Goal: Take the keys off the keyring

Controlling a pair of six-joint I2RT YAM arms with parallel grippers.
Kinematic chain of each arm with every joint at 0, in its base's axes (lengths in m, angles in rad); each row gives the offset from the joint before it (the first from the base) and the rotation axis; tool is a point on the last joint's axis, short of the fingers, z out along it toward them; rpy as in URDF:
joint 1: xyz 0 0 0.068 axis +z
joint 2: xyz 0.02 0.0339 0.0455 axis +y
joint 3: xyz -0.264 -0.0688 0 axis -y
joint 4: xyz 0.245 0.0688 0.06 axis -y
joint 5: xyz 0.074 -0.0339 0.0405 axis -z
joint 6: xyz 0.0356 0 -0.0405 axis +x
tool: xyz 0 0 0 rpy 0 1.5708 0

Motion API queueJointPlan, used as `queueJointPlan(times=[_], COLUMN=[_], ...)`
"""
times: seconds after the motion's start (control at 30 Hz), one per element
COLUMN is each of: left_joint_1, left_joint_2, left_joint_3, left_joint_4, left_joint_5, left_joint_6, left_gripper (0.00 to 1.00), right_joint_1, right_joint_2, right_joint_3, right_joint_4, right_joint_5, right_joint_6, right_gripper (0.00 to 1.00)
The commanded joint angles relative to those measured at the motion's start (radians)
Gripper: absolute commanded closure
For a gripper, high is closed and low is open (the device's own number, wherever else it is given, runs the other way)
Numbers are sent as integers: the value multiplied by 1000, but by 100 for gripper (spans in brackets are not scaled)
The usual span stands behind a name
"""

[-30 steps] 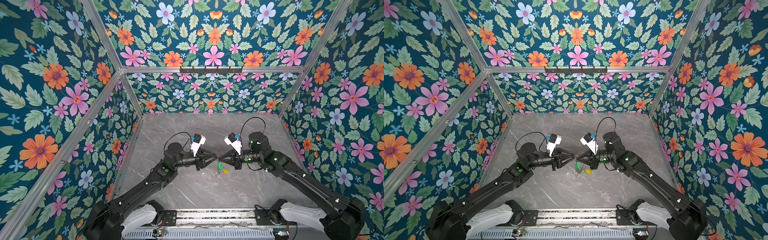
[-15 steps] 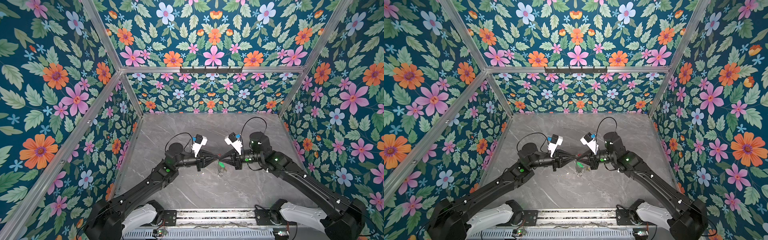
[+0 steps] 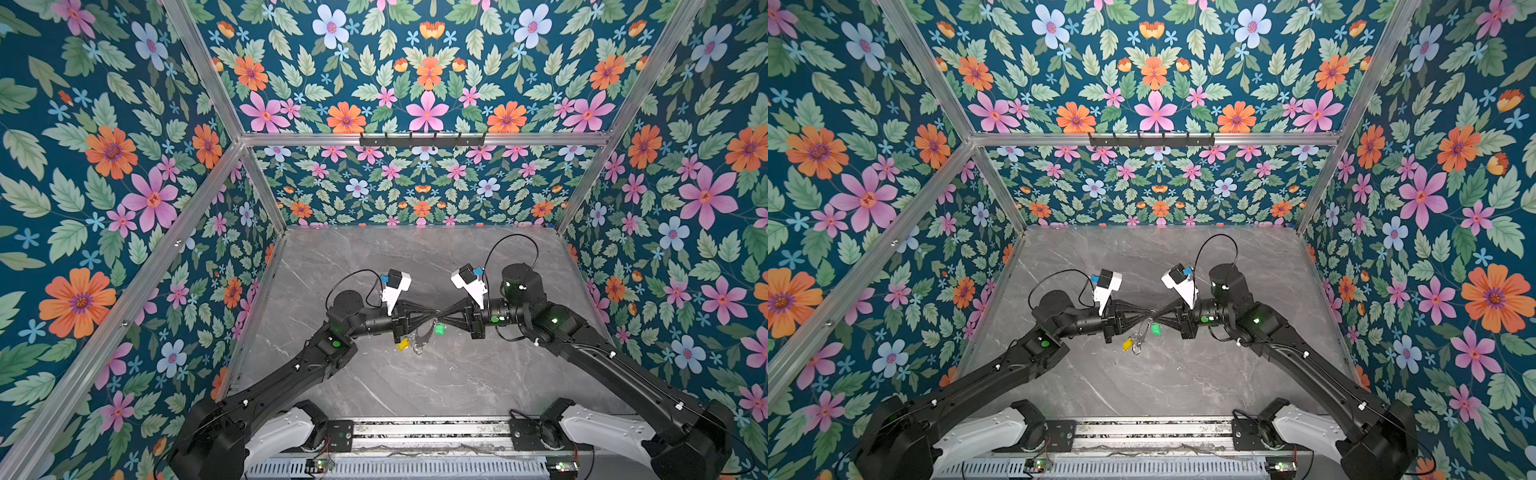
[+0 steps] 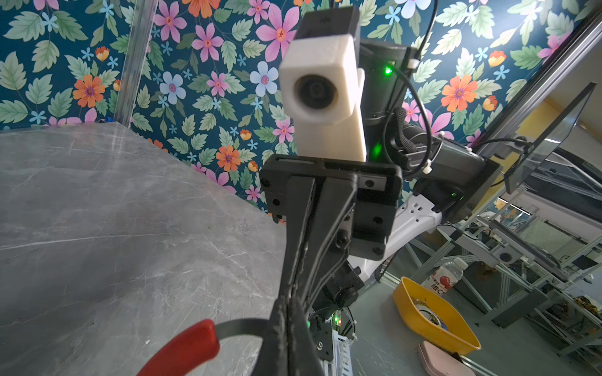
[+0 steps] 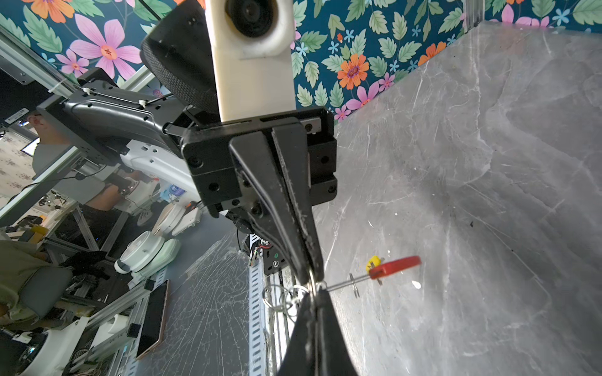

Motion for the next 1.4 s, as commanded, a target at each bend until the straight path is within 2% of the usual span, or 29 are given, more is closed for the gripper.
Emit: queueJointPlan(times=[0.0, 0.07, 0.13, 0.2, 0.33, 0.53, 0.73, 0.9, 1.07, 1.37], left_joint_1=[0, -1, -2, -2, -8, -25, -46, -51, -52, -52], left_joint_2=[-5, -13, -22, -29, -41, -59, -65, -65, -67, -62], left_joint_3=[-10, -23, -36, -50, -71, -80, -82, -85, -97, -110], left_joint_4=[140, 180, 229, 282, 361, 416, 450, 465, 495, 524], left_joint_5=[-7, -24, -43, -59, -87, -122, -178, -205, -225, -240], left_joint_6=[-53, -68, -88, -108, -126, -111, -88, -83, -90, -102], left_gripper=[100, 100, 100, 100, 100, 100, 100, 100, 100, 100], right_joint_1=[2, 2, 2, 1, 1, 1, 29, 104, 110, 115], right_joint_2=[-21, -52, -91, -134, -232, -277, -208, -163, -132, -81], right_joint_3=[-9, -28, -46, -66, -150, -275, -306, -271, -285, -278], right_joint_4=[69, 99, 127, 159, 324, 660, 899, 882, 954, 982], right_joint_5=[16, 31, 49, 65, 132, 249, 252, 249, 246, 205], right_joint_6=[17, 30, 41, 58, 131, 319, 471, 433, 480, 516], right_gripper=[90, 75, 64, 58, 55, 54, 54, 55, 62, 73])
